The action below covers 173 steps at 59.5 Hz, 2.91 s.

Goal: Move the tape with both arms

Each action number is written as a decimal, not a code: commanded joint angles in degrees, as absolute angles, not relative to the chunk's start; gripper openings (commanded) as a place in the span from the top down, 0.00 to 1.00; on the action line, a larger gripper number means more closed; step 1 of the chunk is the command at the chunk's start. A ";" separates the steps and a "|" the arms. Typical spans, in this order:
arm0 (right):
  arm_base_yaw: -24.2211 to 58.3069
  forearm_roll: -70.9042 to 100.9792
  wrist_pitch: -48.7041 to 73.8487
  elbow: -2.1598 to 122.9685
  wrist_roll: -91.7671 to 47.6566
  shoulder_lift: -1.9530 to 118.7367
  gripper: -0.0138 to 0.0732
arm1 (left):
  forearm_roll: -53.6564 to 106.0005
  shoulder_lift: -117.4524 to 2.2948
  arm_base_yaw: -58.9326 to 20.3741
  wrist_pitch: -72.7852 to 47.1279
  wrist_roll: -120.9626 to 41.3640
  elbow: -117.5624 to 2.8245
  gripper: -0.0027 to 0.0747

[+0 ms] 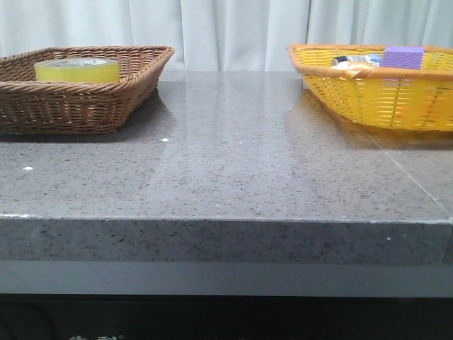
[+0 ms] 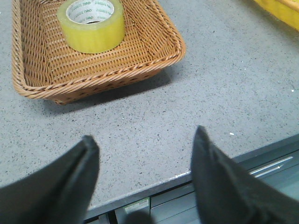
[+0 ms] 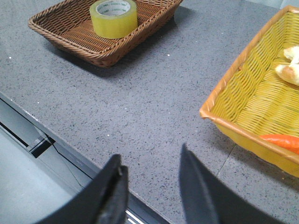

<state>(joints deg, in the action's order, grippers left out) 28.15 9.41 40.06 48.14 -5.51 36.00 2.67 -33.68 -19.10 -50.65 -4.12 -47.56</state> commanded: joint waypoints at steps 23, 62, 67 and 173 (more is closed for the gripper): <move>27.79 9.21 38.53 49.57 -5.87 35.99 0.92 | 2.85 -33.71 -19.44 -46.31 -4.07 -49.03 0.99; 27.79 9.21 38.59 49.57 -5.87 35.99 0.92 | 2.55 -15.06 -10.34 -29.25 -4.07 -29.29 0.99; 27.79 9.21 38.59 49.57 -5.87 35.99 0.92 | 2.55 -10.04 -7.89 -23.19 -4.07 -21.74 0.99; 27.79 9.21 38.60 49.57 -5.87 36.06 0.92 | 4.60 1.55 -3.26 0.00 0.50 2.72 0.99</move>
